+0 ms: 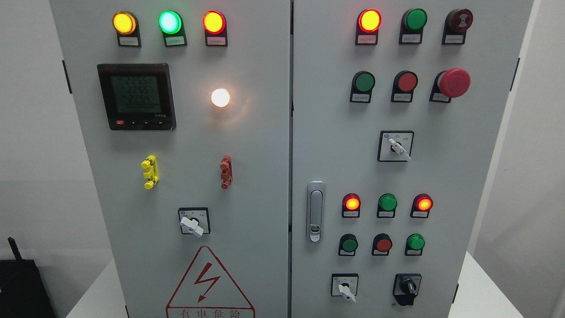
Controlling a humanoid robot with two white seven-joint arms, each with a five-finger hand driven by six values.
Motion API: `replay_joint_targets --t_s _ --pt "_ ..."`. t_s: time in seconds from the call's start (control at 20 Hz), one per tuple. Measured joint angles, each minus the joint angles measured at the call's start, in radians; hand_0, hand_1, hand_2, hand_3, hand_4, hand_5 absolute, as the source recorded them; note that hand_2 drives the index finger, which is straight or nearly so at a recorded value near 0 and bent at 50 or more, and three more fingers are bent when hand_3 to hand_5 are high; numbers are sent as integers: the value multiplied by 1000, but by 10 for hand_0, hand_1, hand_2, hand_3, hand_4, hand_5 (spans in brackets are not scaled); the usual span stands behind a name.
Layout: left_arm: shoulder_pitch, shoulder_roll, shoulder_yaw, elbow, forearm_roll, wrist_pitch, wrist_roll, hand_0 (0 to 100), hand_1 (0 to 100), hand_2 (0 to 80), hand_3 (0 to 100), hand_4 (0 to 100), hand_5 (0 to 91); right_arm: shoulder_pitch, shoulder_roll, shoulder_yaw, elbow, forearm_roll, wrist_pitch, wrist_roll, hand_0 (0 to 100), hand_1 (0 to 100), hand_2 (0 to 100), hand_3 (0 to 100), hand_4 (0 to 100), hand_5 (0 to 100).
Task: Trip black knob to open circuit
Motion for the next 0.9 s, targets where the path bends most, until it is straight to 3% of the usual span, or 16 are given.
replay_joint_targets --t_s 0.9 --pt "0 0 0 0 0 0 0 120 389 0 0 0 0 -69 0 0 -67 0 70 -2 0 89 74 1000 1000 1000"
